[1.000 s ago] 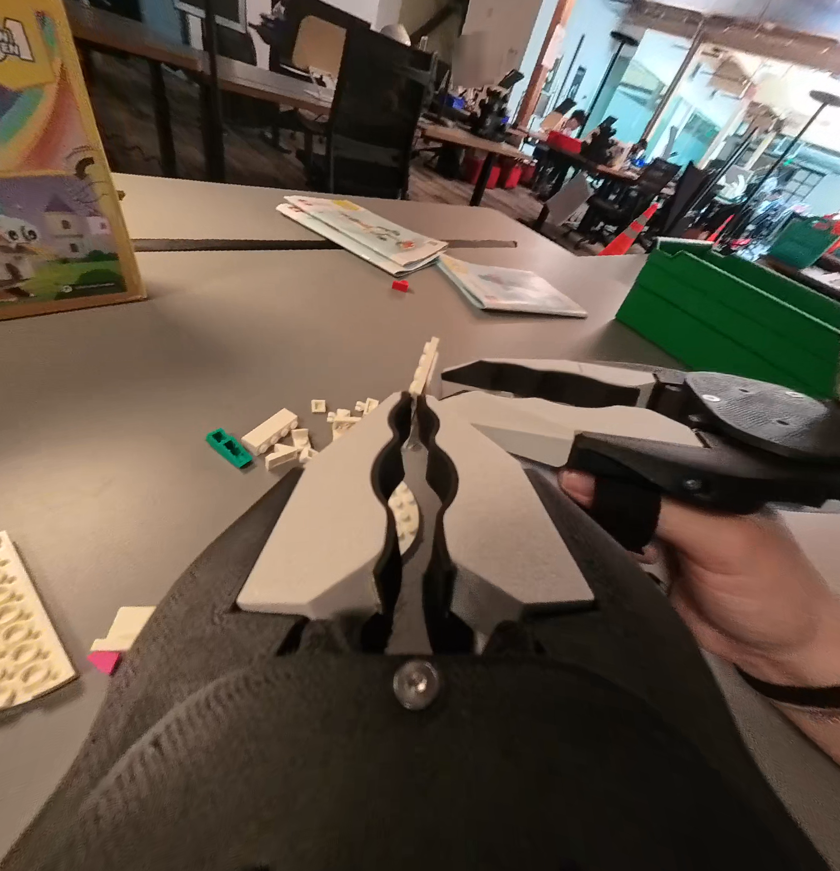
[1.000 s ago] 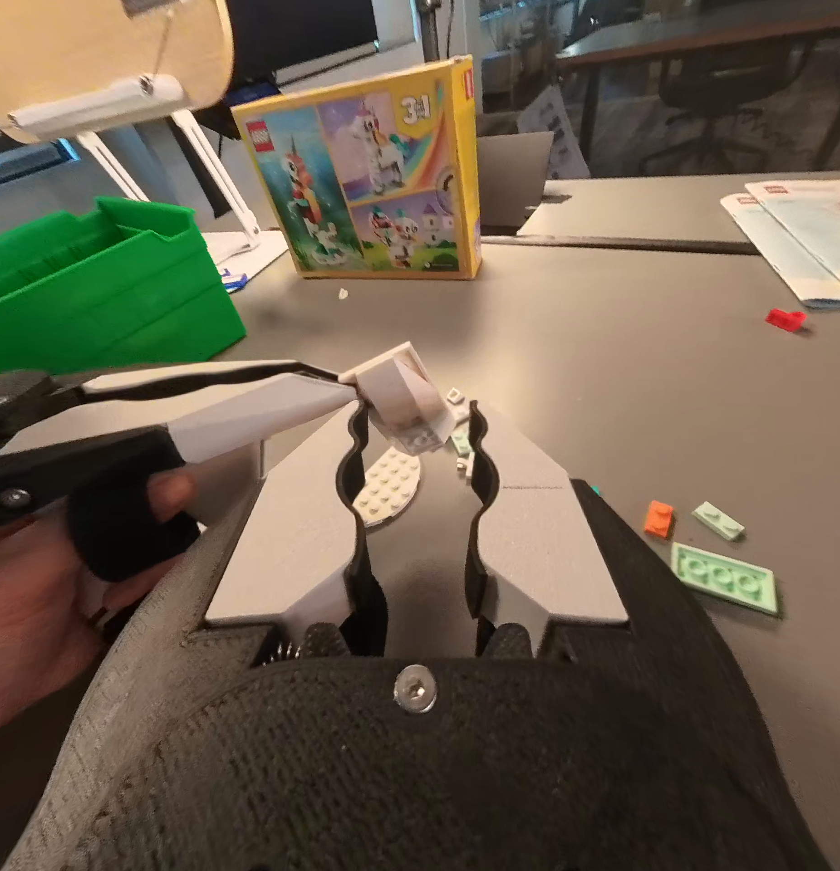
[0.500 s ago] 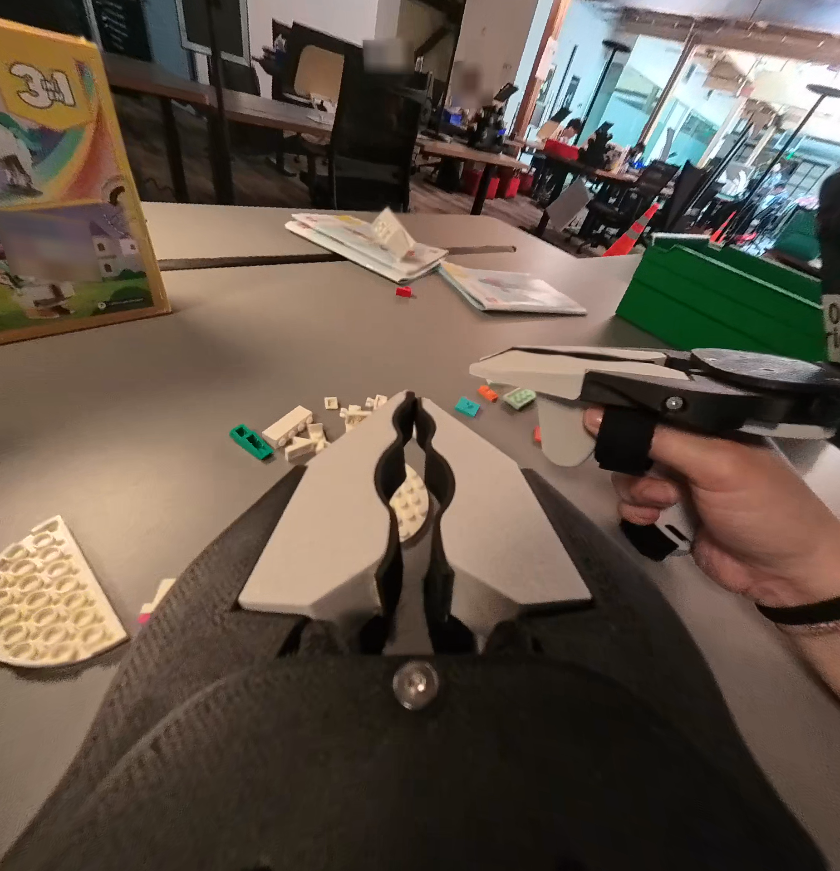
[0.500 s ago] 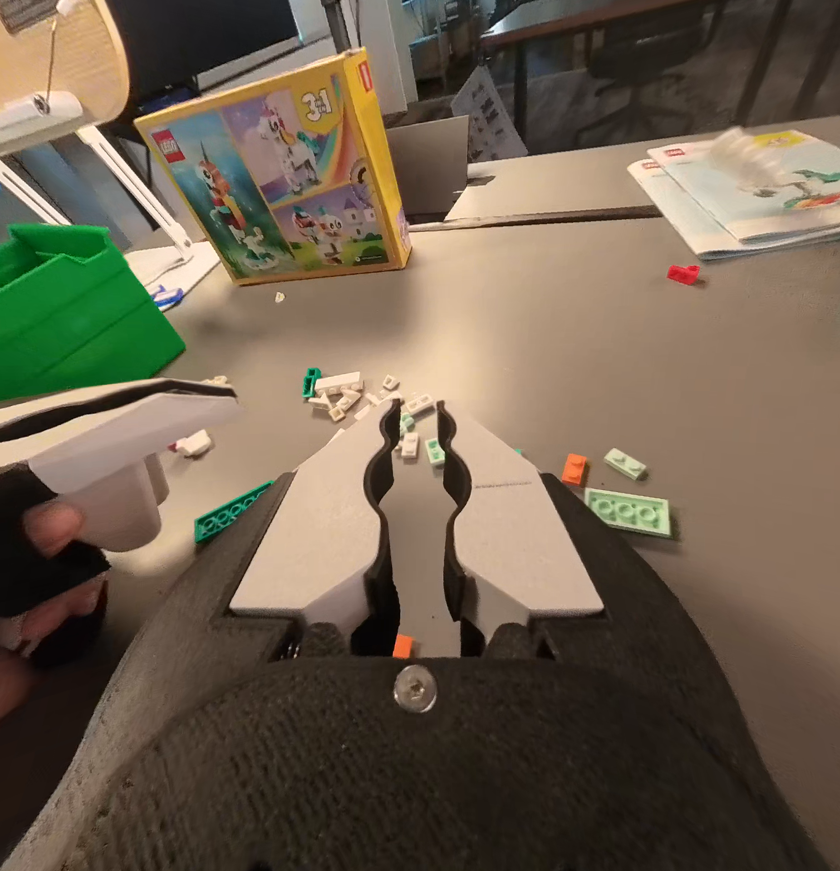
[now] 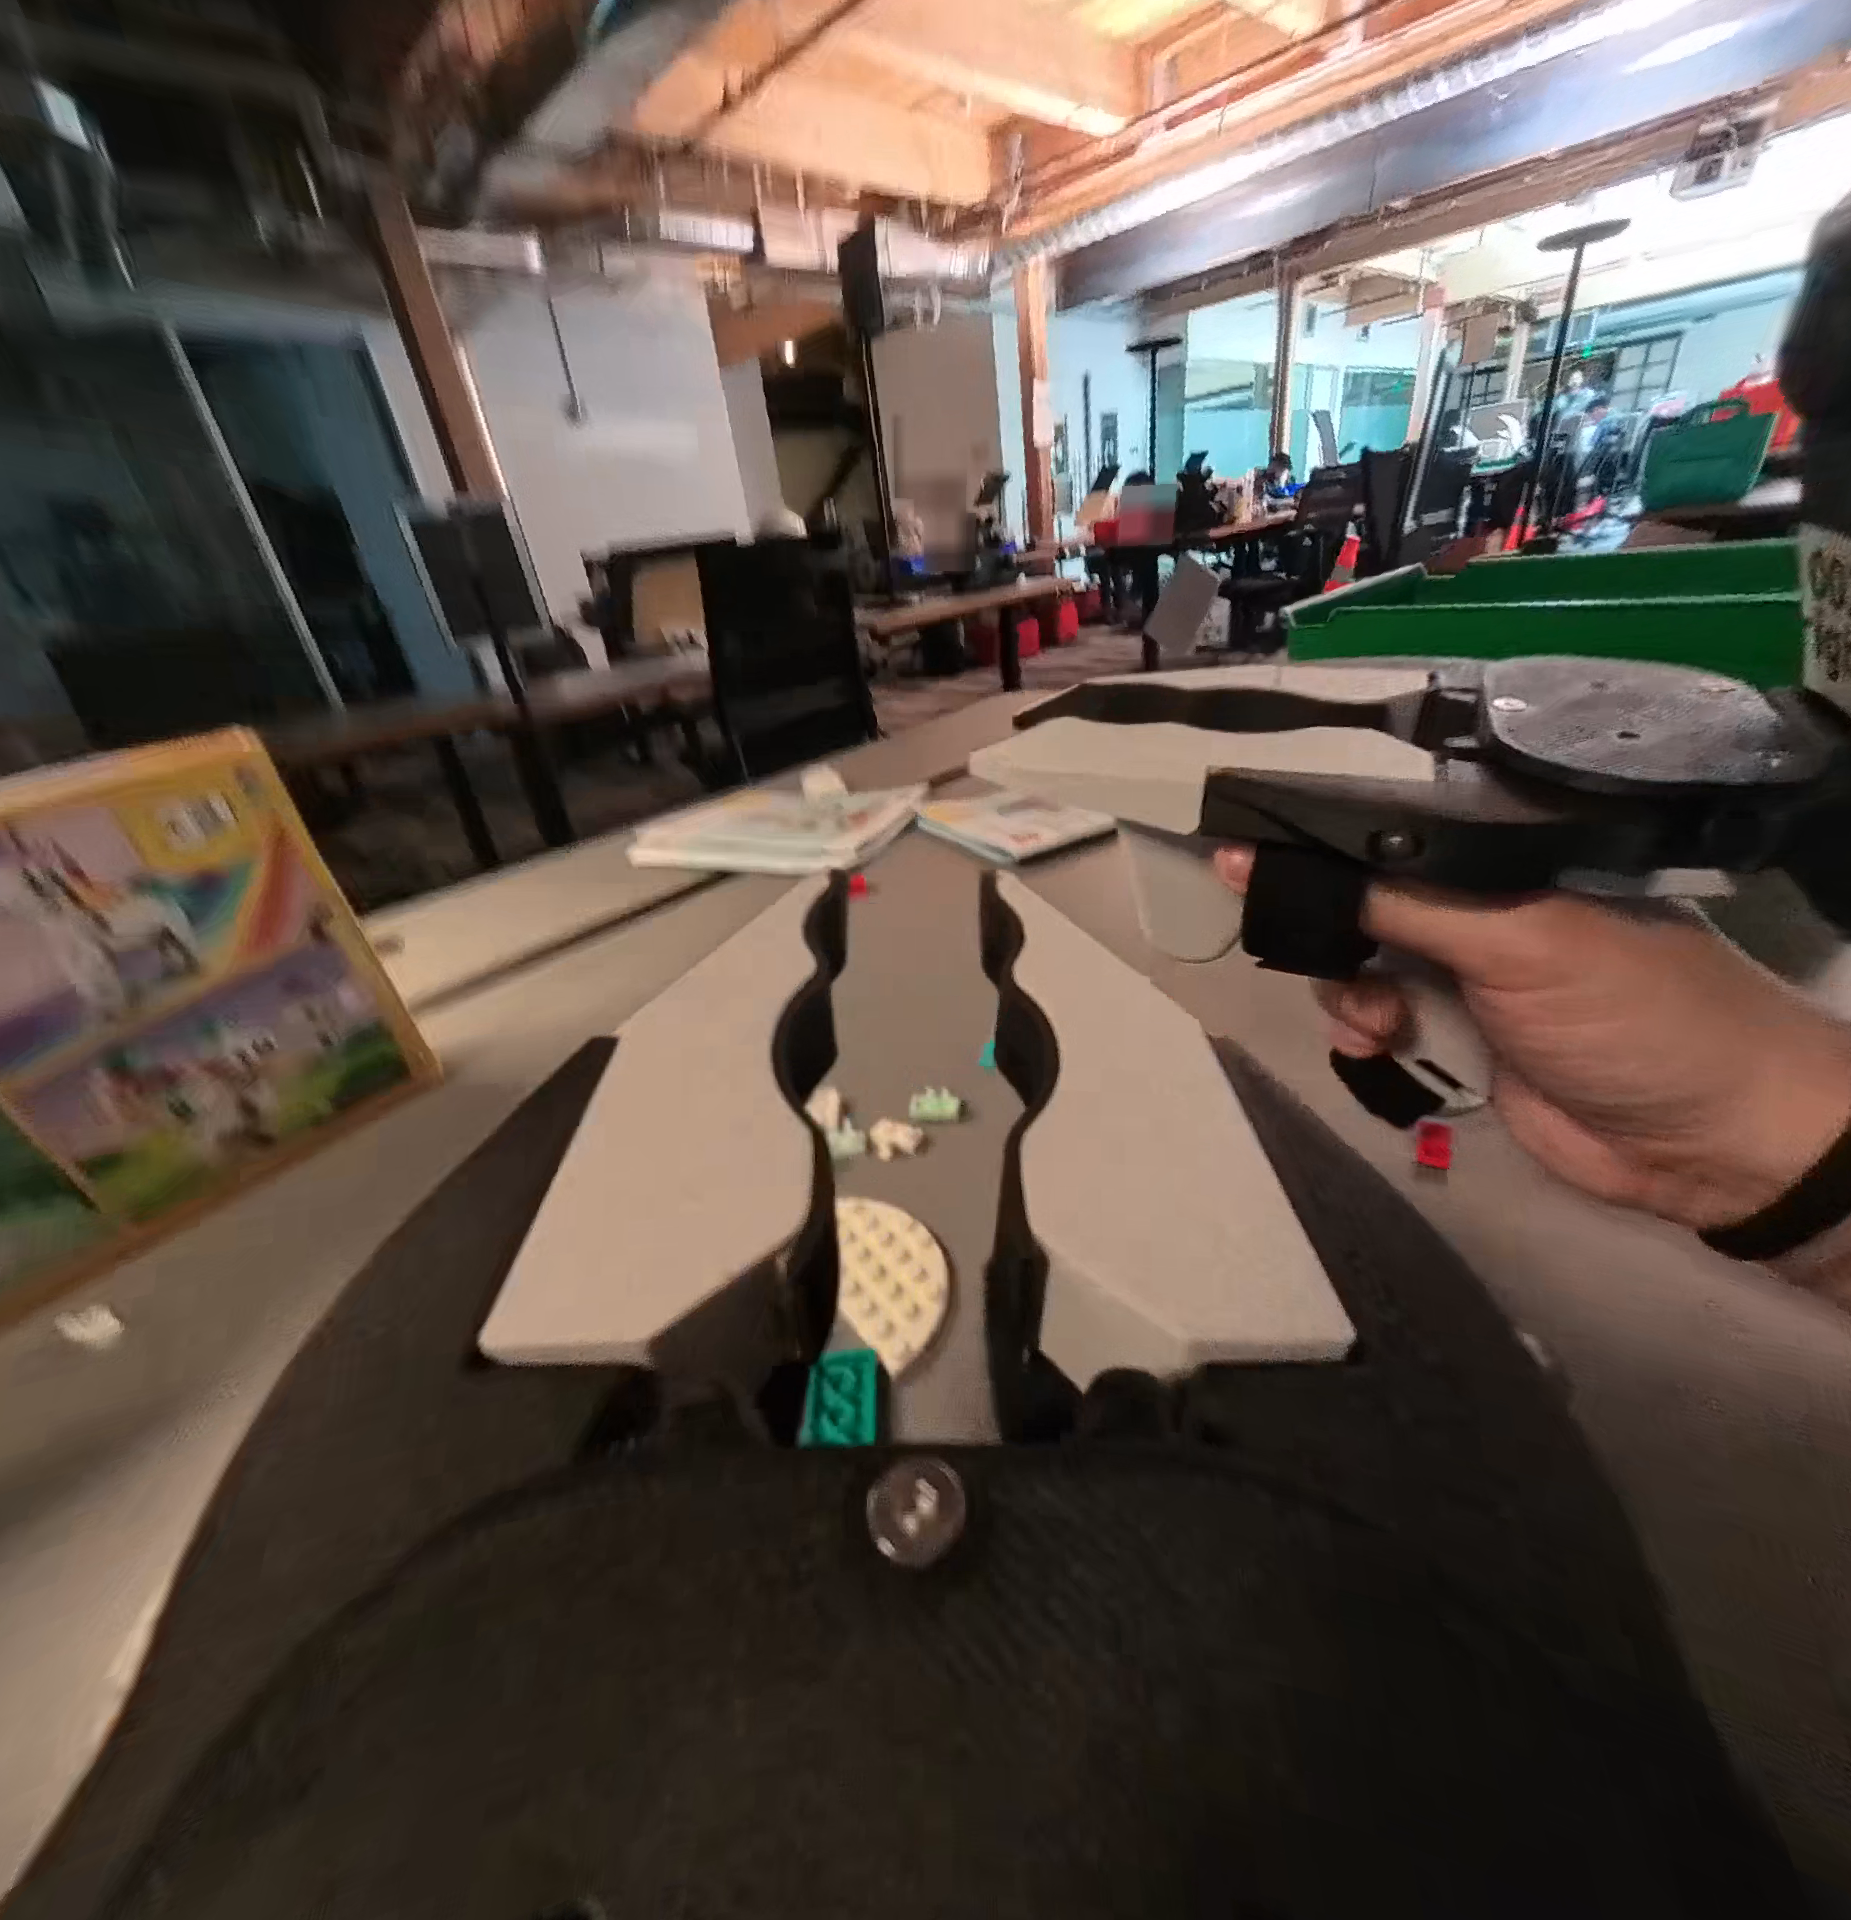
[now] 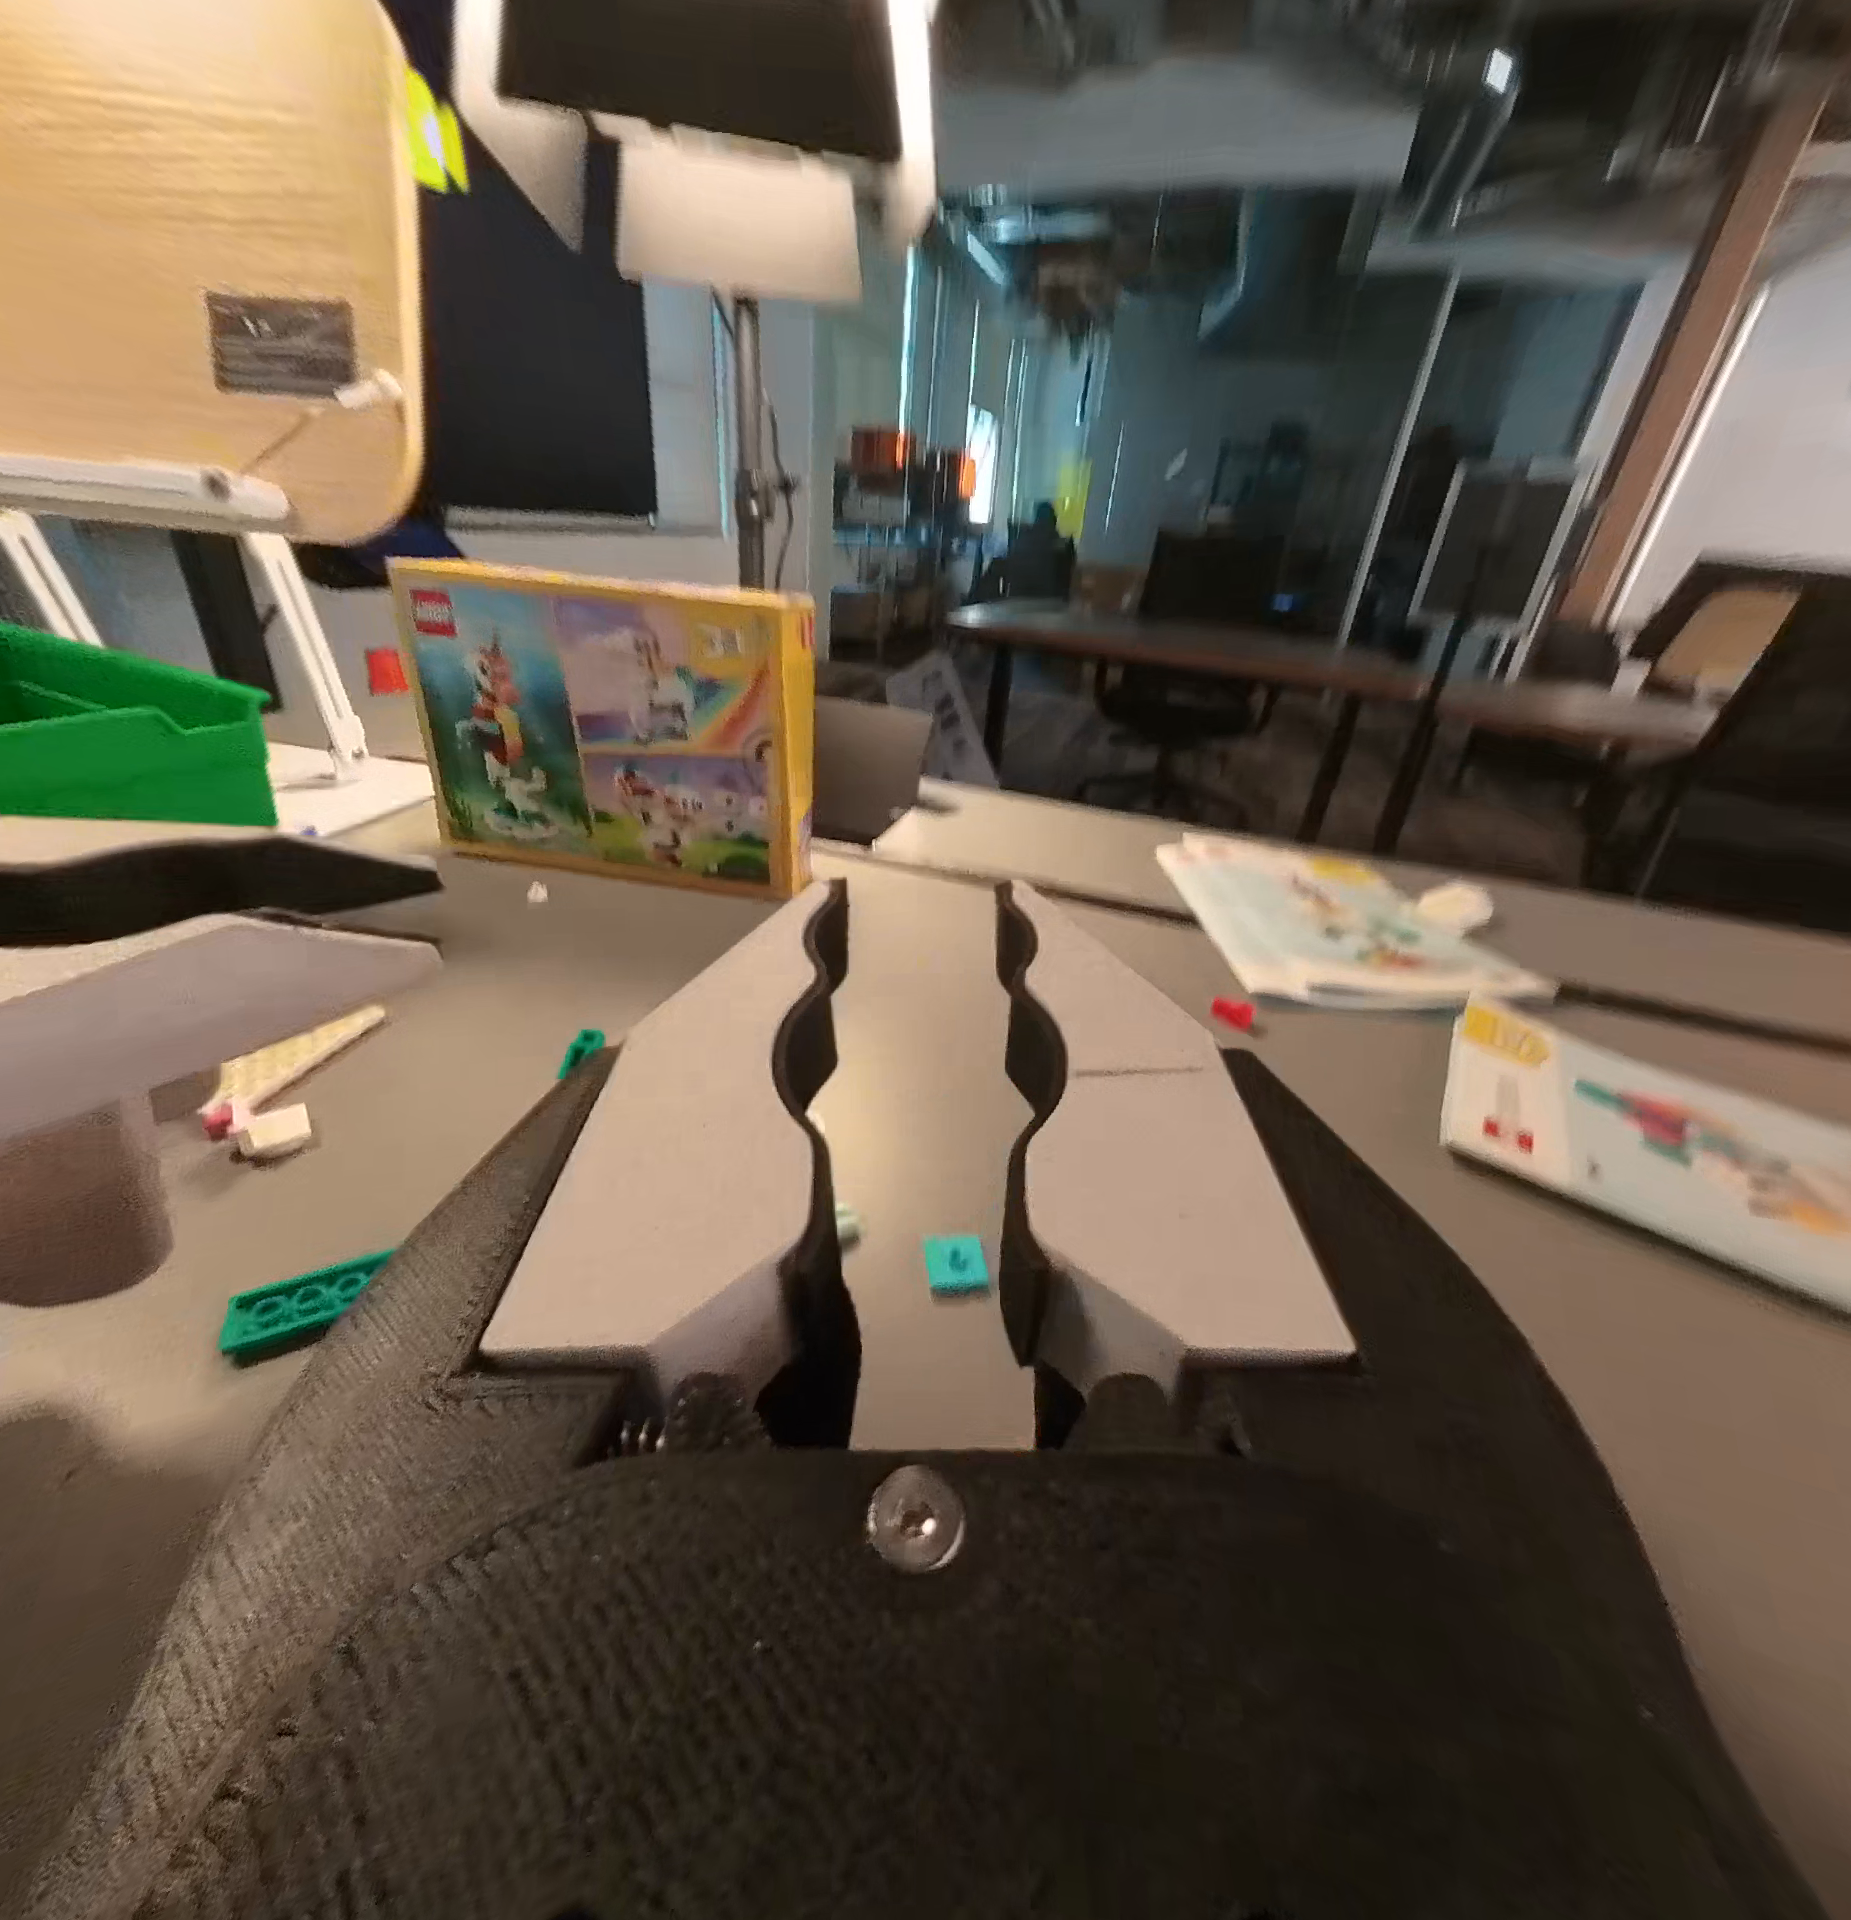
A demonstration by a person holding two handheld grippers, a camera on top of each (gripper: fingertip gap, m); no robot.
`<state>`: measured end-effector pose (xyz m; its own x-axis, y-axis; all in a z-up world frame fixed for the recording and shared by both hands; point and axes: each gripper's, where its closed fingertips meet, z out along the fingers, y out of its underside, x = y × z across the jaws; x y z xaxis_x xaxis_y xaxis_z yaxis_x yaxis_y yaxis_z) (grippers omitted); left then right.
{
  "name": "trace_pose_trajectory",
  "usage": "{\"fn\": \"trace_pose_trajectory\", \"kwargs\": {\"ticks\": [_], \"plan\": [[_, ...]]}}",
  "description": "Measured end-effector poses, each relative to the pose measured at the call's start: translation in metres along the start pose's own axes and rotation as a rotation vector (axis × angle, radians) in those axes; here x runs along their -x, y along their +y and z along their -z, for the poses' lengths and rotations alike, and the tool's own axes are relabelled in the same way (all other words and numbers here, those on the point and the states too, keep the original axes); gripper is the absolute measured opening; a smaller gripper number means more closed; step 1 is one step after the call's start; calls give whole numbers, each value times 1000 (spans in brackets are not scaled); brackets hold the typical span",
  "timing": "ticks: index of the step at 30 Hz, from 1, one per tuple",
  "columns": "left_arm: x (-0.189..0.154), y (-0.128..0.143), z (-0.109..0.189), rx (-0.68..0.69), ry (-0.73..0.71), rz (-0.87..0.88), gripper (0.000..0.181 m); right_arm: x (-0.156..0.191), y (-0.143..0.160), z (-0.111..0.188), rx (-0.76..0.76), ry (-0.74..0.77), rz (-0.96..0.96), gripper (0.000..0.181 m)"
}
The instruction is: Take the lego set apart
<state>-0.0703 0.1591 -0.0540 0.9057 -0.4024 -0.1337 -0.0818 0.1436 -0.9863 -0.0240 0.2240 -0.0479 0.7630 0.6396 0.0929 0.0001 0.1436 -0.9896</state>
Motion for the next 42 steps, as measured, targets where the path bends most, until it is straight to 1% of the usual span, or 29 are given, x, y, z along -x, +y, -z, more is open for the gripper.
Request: {"fn": "trace_pose_trajectory", "kwargs": {"ticks": [1, 4, 5, 6, 7, 9, 11, 12, 13, 15, 17, 20, 23, 25, 28, 31, 33, 36, 42], "plan": [[-2, -7, 3, -46, -10, -81, 28, 3, -9, 3, -52, -2, 17, 29], [-4, -29, 17, -191, -93, -340, 46, 10, -28, 15, -197, 16, 87, 35], [-3, -35, 22, -230, -128, -412, 52, 10, -29, 18, -221, 34, 120, 37], [-4, -40, 26, -263, -146, -449, 63, 11, -29, 21, -228, 44, 140, 40], [-6, -43, 29, -281, -151, -452, 76, 14, -30, 26, -228, 36, 134, 44], [-12, -49, 40, -307, -158, -405, 103, 20, -40, 42, -232, -12, 98, 57], [-21, -63, 61, -378, -176, -350, 131, 30, -54, 67, -241, -98, 108, 60], [-28, -71, 74, -424, -186, -334, 140, 37, -57, 82, -222, -157, 126, 62], [-36, -81, 91, -466, -192, -320, 144, 44, -58, 99, -184, -228, 139, 63], [-55, -99, 132, -535, -202, -290, 147, 50, -58, 139, -119, -324, 154, 66], [-71, -108, 174, -575, -243, -274, 145, 48, -58, 180, -102, -350, 171, 69], [-83, -114, 231, -573, -342, -195, 142, 41, -46, 230, -49, -342, 160, 69], [-85, -107, 278, -510, -468, -157, 137, 41, -31, 266, -12, -341, 109, 68], [-82, -95, 299, -440, -525, -174, 137, 46, -19, 283, 17, -353, 87, 68], [-69, -79, 326, -346, -605, -203, 139, 72, 4, 302, 101, -457, 84, 67], [-57, -70, 355, -311, -677, -168, 140, 100, 27, 312, 175, -562, 153, 67], [-53, -61, 373, -279, -717, -144, 140, 118, 40, 313, 203, -615, 177, 66], [-52, -41, 393, -204, -748, -130, 140, 141, 56, 314, 238, -691, 146, 65], [-59, 3, 428, -105, -776, -76, 140, 170, 88, 316, 282, -783, 111, 64]]}}
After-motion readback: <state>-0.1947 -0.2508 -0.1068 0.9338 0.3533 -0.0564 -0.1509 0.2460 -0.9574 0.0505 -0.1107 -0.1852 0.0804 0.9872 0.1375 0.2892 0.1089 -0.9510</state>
